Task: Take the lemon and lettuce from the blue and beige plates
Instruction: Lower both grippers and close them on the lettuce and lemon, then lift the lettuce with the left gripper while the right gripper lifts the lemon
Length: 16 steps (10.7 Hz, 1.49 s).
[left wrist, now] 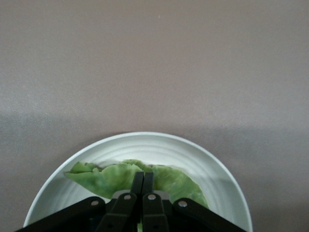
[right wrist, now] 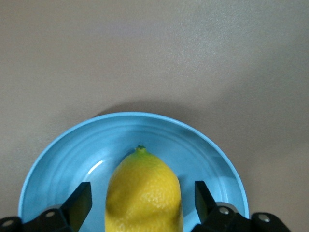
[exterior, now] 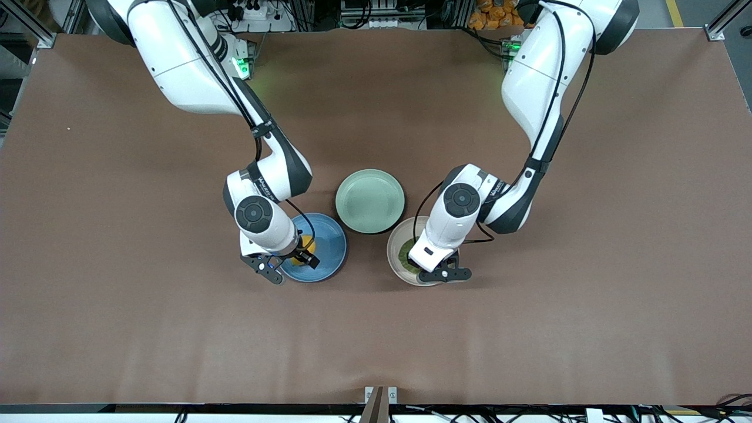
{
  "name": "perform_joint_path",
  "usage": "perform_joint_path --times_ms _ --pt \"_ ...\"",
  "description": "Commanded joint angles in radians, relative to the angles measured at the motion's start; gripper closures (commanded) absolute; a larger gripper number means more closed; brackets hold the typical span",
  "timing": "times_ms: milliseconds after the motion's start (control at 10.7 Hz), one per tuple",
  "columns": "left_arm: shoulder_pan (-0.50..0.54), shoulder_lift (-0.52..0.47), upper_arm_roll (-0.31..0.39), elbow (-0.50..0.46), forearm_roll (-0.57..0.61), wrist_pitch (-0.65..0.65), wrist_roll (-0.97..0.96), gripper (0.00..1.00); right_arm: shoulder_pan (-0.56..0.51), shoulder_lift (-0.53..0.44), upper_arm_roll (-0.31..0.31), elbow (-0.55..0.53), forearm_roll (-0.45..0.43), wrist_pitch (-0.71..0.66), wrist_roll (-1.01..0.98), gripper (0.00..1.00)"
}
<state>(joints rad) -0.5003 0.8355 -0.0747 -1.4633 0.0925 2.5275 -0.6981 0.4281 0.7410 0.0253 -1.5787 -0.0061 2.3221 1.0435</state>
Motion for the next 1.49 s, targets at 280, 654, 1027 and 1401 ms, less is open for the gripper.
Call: perform_joint_path --times_ms 280,654,1027,1401 --pt "0.002 -0.107 0.006 -0.006 0.032 -0.139 -0.043 1.00 0.012 0.005 -0.008 0.003 -0.031 0.007 0.024 0.63" --pt "0.032 -0.173 0.001 -0.006 0.030 -0.251 -0.003 1.00 0.003 -0.009 -0.007 0.031 -0.029 -0.041 0.010 0.76" --pt "0.118 -0.214 -0.002 -0.005 0.004 -0.309 0.139 1.00 -0.015 -0.028 -0.008 0.120 -0.029 -0.192 -0.061 0.81" --pt "0.235 -0.233 -0.001 -0.005 0.006 -0.400 0.381 1.00 -0.092 -0.092 -0.007 0.157 -0.025 -0.331 -0.281 0.89"
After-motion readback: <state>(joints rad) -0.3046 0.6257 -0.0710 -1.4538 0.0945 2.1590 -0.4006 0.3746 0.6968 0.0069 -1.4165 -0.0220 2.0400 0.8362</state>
